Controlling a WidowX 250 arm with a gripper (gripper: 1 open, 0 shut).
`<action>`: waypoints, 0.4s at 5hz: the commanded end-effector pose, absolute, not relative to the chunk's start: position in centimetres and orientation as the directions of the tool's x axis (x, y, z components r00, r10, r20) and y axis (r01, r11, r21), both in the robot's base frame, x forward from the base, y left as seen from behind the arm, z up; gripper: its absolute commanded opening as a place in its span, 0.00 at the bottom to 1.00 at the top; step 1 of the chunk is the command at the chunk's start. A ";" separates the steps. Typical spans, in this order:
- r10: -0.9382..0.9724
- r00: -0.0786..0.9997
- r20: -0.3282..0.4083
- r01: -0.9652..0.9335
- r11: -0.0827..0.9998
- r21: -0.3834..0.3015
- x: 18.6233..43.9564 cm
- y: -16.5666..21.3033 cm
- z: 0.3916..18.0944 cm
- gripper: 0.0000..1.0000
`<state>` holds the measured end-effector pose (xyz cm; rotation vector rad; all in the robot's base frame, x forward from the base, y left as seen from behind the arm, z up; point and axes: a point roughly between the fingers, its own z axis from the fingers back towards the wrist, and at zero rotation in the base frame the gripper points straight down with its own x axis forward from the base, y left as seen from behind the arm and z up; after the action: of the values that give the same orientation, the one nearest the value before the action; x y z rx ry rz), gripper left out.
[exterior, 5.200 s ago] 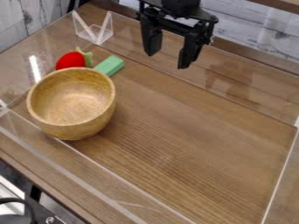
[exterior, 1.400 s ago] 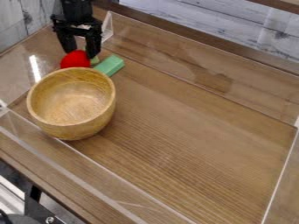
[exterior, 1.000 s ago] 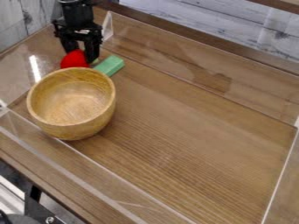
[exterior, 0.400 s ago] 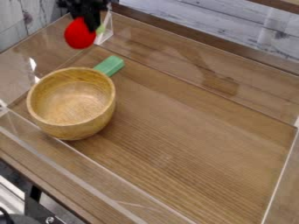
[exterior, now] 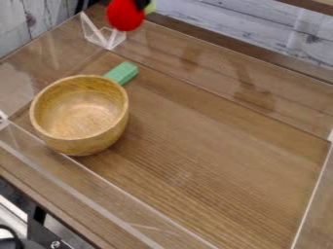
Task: Move the red fruit to the right side of the table
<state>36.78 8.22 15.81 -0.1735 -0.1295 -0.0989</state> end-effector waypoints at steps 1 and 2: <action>-0.194 0.954 0.227 0.230 0.962 -0.144 36.8 3.4 19.3 0.00; -0.297 0.931 0.213 0.334 0.929 -0.163 36.6 -1.6 18.4 0.00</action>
<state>36.76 -1.64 15.54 -0.2133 -0.1041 -0.3205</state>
